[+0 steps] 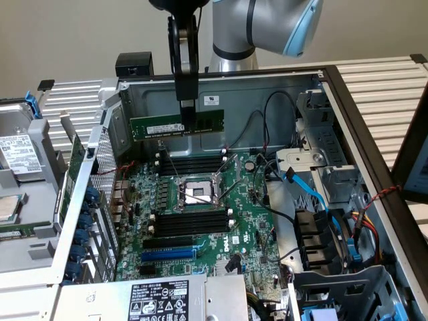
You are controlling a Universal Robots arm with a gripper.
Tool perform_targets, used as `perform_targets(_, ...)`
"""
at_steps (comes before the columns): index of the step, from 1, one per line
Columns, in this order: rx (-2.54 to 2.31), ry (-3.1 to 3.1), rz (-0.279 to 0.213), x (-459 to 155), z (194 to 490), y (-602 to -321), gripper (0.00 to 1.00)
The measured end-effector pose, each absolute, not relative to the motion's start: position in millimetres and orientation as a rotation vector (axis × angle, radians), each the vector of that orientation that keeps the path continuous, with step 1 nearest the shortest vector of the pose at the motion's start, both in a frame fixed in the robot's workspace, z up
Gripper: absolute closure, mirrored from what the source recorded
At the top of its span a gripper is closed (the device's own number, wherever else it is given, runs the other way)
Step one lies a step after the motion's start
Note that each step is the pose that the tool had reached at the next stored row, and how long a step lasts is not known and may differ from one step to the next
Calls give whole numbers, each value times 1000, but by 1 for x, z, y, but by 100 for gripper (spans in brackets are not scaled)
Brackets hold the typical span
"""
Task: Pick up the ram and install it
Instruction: 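Insert the ram into the slot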
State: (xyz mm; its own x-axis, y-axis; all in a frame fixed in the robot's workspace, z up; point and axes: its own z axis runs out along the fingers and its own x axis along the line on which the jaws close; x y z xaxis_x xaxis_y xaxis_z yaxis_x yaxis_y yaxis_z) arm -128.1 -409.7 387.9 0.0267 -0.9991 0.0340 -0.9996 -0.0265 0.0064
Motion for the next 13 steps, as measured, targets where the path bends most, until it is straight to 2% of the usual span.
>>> perform_targets(13, 2224, -2182, 27, -122, 371, -403, 87)
